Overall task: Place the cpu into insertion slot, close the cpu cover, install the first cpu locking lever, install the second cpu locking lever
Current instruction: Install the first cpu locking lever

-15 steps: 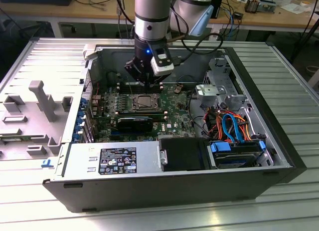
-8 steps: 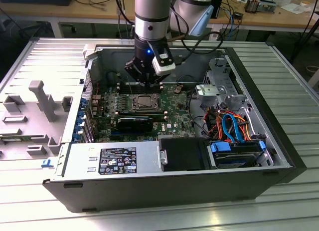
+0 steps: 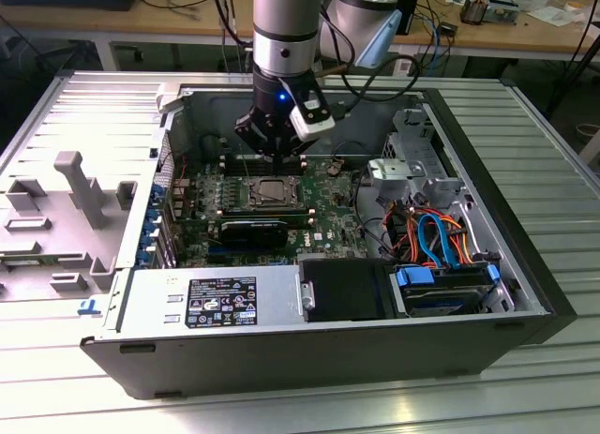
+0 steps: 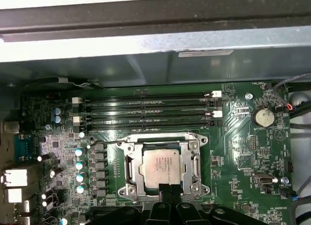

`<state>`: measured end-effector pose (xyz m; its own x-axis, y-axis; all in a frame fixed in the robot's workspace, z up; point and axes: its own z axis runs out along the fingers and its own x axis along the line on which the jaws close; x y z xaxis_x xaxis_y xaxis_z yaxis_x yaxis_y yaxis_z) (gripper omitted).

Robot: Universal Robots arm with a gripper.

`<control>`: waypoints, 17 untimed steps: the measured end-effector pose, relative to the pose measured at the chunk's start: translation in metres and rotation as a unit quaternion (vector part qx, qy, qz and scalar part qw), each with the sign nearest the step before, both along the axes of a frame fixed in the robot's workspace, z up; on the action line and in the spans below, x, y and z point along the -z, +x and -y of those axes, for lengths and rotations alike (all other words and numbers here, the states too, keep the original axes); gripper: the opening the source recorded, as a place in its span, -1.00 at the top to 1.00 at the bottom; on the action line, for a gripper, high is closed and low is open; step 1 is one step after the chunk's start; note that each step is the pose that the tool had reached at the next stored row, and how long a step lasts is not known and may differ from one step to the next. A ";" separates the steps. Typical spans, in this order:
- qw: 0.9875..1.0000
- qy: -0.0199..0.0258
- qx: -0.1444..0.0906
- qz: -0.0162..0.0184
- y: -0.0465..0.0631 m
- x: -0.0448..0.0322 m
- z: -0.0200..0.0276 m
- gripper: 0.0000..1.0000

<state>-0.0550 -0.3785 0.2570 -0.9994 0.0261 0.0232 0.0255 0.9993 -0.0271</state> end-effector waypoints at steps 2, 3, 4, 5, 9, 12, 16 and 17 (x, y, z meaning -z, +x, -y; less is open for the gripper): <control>1.000 0.001 -0.009 0.000 0.000 0.0000 0.0000 0.79; 1.000 0.004 -0.017 0.000 0.000 0.0000 0.0001 0.79; 1.000 0.006 -0.023 0.000 0.000 0.0000 0.0000 0.79; 1.000 0.009 -0.027 0.000 0.000 0.0001 0.0000 0.79; 0.998 0.015 -0.060 0.000 0.000 0.0000 0.0000 0.79; 0.998 0.015 -0.061 0.000 0.000 0.0000 0.0000 0.79; 0.998 0.015 -0.061 0.000 -0.007 0.0000 0.0001 0.79; 0.998 0.015 -0.061 0.000 -0.011 0.0000 0.0001 0.79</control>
